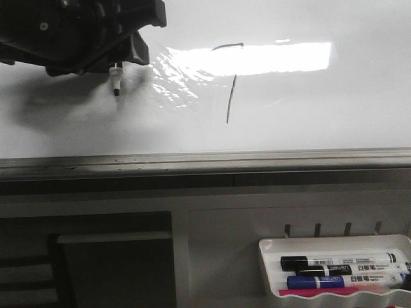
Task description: Write number 7 on whiteboard
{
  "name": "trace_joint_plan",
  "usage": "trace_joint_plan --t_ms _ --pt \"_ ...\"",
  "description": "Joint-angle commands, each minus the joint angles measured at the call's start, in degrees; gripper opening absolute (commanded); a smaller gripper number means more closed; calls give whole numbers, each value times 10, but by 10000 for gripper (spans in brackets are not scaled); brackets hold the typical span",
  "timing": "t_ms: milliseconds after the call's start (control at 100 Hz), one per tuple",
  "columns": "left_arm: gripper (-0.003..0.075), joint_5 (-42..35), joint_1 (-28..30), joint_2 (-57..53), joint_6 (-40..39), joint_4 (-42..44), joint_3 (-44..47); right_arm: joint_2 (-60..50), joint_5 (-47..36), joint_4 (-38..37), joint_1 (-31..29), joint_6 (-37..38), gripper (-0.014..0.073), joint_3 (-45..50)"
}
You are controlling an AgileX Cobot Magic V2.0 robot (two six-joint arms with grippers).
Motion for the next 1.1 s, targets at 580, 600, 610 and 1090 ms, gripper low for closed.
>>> trace_joint_plan --t_ms 580,600,610,1090 --pt "434 29 1 -335 206 8 69 -51 -213 132 10 -6 135 -12" --pt "402 39 1 -345 217 8 69 -52 -224 138 10 -12 90 -12" --pt "391 45 1 -348 220 8 69 -53 -227 142 10 -15 59 -10" --pt "-20 130 1 -592 242 33 202 -306 -345 261 10 -258 -64 244"
